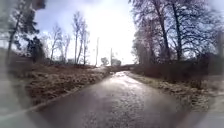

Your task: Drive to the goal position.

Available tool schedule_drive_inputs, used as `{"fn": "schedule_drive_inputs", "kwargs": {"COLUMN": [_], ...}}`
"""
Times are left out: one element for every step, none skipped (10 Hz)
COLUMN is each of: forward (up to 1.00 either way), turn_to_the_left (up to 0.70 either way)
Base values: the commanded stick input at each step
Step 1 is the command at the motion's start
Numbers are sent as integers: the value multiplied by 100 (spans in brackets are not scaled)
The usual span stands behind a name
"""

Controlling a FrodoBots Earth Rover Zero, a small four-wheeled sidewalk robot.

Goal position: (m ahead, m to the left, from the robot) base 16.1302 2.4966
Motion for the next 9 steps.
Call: {"fn": "schedule_drive_inputs", "kwargs": {"forward": [85,85,85,85,85,85,85,85,85], "turn_to_the_left": [0,0,0,0,0,0,0,0,0]}}
